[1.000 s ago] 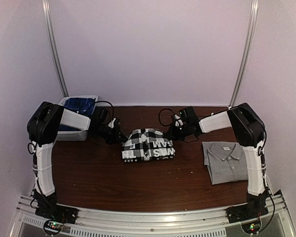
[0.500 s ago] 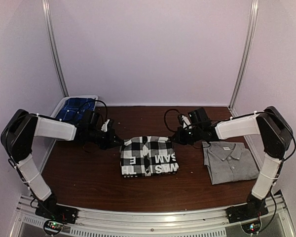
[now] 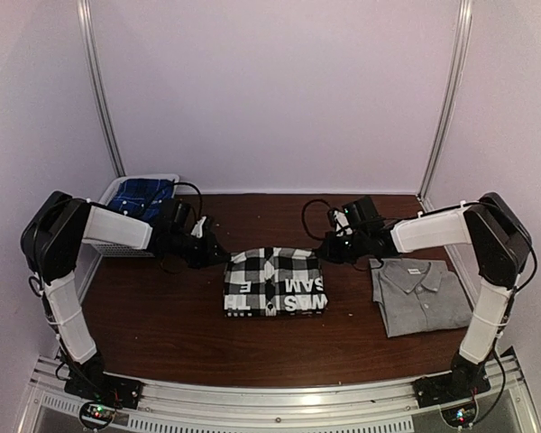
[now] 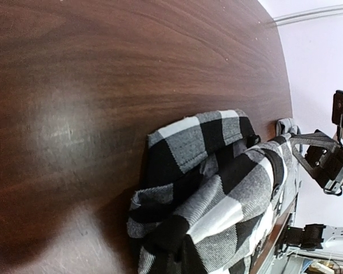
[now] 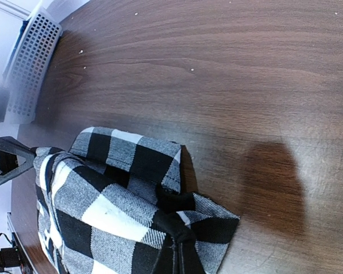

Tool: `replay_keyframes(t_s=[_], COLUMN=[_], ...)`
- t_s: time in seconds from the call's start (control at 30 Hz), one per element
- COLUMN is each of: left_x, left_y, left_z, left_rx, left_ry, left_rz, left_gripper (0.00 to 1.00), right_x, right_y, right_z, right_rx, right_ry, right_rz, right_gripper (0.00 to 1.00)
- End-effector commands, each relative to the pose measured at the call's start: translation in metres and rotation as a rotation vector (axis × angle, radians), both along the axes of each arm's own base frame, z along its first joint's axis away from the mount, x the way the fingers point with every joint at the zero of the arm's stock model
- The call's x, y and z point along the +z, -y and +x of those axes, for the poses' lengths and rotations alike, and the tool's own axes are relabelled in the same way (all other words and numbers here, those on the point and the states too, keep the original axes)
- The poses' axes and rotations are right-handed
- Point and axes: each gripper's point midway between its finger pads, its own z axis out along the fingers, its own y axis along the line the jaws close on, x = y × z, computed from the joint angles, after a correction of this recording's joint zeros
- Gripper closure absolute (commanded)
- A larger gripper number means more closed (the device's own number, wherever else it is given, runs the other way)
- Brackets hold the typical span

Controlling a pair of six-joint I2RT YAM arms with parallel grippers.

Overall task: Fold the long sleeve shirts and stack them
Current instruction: Fold the 2/3-rectangle-folded shirt at the center of the board, then smooth out the square-folded shirt at the center of the board.

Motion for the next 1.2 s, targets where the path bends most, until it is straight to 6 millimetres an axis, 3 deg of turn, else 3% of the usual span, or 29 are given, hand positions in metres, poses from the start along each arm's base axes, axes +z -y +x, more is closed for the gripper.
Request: replay_keyframes(t_s=[0.0, 0.07, 0.13, 0.2, 0.33, 0.53, 0.67, 0.8, 1.0, 1.17], left_x=[0.007, 0.015, 0.020, 0.027, 0.047, 0.065, 0.061, 0.050, 0.029, -0.012], left_y=[-0.009, -0.011, -0.015, -0.019, -0.021, 0.011, 0.043, 0.067, 0.086, 0.091], left_z=[0.032, 0.038, 0.039, 0.037, 0.026, -0.005, -0.021, -0.020, 0.004, 0.026], left_rx=[0.031, 0.039, 0.046, 0.052, 0.051, -0.030, -0.102, -0.145, -0.160, -0.154], left_ry=[0.081, 0.102, 0.108, 0.125, 0.162, 0.186, 0.171, 0.156, 0.144, 0.100], left_rz=[0.040, 0.059, 0.086, 0.100, 0.109, 0.090, 0.062, 0.057, 0.064, 0.135], left_gripper=[0.80, 0.60, 0.52, 0.46, 0.50, 0.75, 0.83, 0.88, 0.91, 0.95], right_x=[0.001, 0.006, 0.013, 0.022, 0.047, 0.066, 0.057, 0.039, 0.004, -0.022], right_y=[0.018, 0.022, 0.024, 0.026, 0.015, -0.034, -0.071, -0.085, -0.080, -0.065], right_z=[0.020, 0.022, 0.023, 0.023, 0.015, -0.005, -0.014, -0.013, 0.006, 0.032], right_rx=[-0.070, -0.085, -0.095, -0.101, -0.088, 0.010, 0.091, 0.124, 0.118, 0.091], right_ry=[0.021, 0.028, 0.033, 0.046, 0.101, 0.153, 0.139, 0.108, 0.053, 0.009], right_rz=[-0.075, -0.090, -0.109, -0.130, -0.170, -0.152, -0.139, -0.154, -0.191, -0.204], right_gripper=[1.00, 0.92, 0.76, 0.69, 0.55, 0.65, 0.70, 0.74, 0.76, 0.75])
